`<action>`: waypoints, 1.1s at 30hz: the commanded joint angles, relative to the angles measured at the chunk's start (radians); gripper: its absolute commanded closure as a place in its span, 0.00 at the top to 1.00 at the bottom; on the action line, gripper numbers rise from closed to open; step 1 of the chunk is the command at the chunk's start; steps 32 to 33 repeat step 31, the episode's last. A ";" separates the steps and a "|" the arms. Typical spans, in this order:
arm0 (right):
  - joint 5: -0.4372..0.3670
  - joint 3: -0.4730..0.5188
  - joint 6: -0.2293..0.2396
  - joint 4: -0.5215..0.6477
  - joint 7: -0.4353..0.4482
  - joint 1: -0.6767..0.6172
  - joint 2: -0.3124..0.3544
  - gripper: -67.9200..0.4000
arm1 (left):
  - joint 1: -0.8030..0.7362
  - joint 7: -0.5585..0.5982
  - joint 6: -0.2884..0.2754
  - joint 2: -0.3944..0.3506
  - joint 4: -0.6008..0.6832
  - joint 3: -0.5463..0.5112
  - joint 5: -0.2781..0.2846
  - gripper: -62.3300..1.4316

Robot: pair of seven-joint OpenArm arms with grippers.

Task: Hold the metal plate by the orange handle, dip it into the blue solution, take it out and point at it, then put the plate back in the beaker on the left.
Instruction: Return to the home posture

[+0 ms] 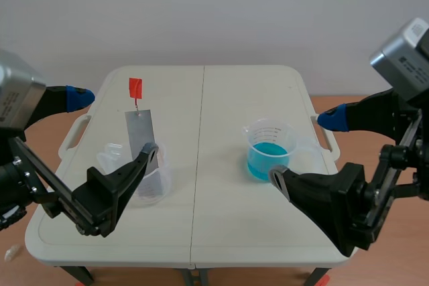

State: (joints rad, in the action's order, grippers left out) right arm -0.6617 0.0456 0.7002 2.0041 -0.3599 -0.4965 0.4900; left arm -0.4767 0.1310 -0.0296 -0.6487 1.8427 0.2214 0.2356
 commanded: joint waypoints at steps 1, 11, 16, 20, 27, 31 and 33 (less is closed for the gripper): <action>-0.011 0.006 0.003 0.015 0.002 0.011 0.003 0.98 | -0.002 0.014 0.001 0.003 0.010 -0.006 0.006 1.00; 0.011 0.006 0.003 0.015 -0.013 0.011 0.002 0.98 | -0.002 0.014 0.001 0.003 0.010 -0.006 0.006 1.00; 0.011 0.006 0.003 0.015 -0.013 0.011 0.002 0.98 | -0.002 0.014 0.001 0.003 0.010 -0.006 0.006 1.00; 0.011 0.006 0.003 0.015 -0.013 0.011 0.002 0.98 | -0.002 0.014 0.001 0.003 0.010 -0.006 0.006 1.00; 0.011 0.006 0.003 0.015 -0.013 0.011 0.002 0.98 | -0.002 0.014 0.001 0.003 0.010 -0.006 0.006 1.00; 0.011 0.006 0.003 0.015 -0.013 0.011 0.002 0.98 | -0.002 0.014 0.001 0.003 0.010 -0.006 0.006 1.00; 0.011 0.006 0.003 0.015 -0.013 0.011 0.002 0.98 | -0.002 0.014 0.001 0.003 0.010 -0.006 0.006 1.00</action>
